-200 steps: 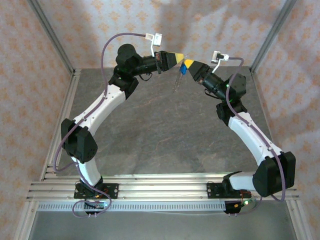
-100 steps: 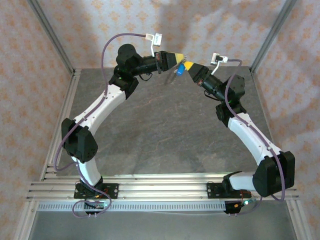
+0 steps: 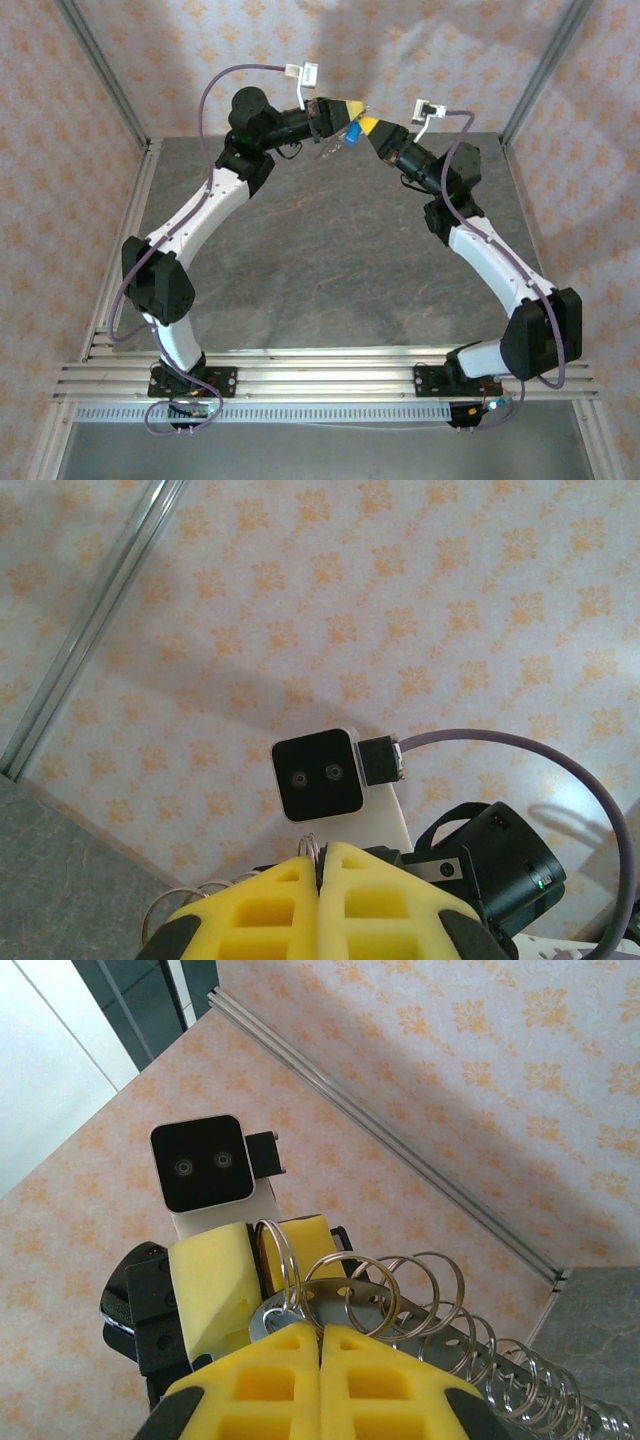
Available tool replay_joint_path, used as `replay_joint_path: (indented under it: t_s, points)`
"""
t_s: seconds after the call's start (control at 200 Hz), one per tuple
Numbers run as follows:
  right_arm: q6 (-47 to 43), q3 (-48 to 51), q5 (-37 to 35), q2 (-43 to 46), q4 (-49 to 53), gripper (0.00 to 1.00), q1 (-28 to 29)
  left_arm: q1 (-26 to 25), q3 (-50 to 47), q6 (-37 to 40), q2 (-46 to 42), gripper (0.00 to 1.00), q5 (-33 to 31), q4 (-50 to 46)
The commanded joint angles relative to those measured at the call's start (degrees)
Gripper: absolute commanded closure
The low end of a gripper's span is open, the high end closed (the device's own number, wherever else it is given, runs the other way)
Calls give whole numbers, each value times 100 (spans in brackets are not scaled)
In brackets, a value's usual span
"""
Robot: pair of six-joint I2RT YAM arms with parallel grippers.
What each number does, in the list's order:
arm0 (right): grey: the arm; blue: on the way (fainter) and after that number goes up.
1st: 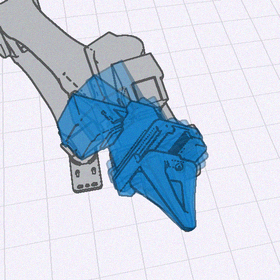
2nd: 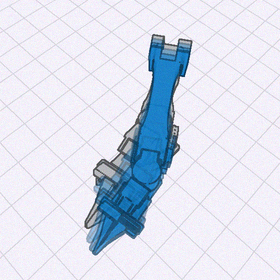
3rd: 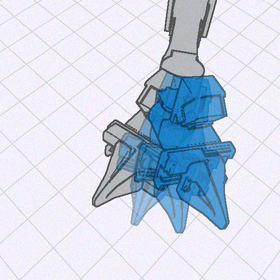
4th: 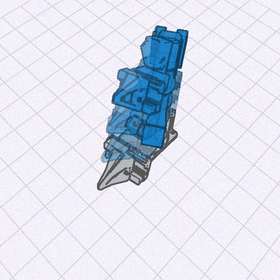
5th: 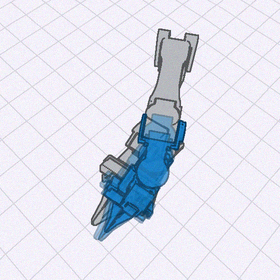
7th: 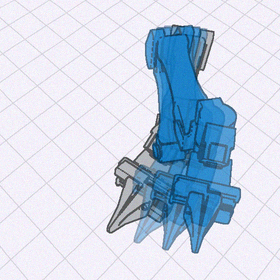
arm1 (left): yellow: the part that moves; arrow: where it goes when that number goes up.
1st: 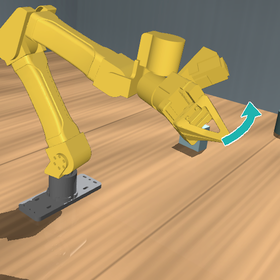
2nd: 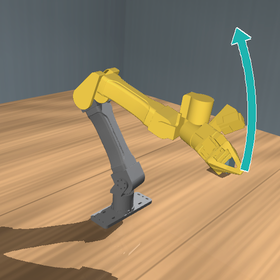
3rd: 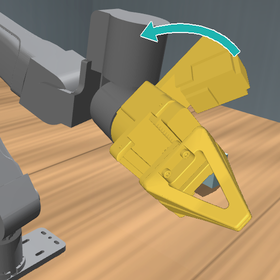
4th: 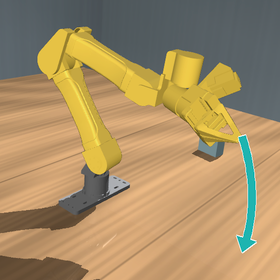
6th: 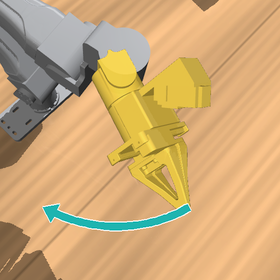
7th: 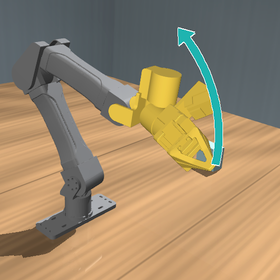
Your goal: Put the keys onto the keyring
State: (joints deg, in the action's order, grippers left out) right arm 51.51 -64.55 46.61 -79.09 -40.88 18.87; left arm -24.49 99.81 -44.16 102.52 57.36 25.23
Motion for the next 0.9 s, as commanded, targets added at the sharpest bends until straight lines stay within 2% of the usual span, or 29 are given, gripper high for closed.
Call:
replay_joint_path:
  t_s: [0.0,0.27,0.51,0.606,0.721,0.896]
  points:
    - [35,-215,374,-55,-204,100,142,-133,56,-84,-13,100,100,469]
    - [-21,-507,569,-120,-88,100,215,-239,65,-83,93,100,60,448]
    - [-451,-355,268,148,657,100,187,-292,-29,-62,71,100,-95,430]
    - [-370,-378,90,159,641,100,174,-312,-106,-84,58,100,-170,504]
    - [-212,-587,263,-27,584,100,182,-368,-115,-173,104,100,-232,577]
    - [-585,-392,314,131,1257,100,163,-372,-236,-197,8,100,-417,643]
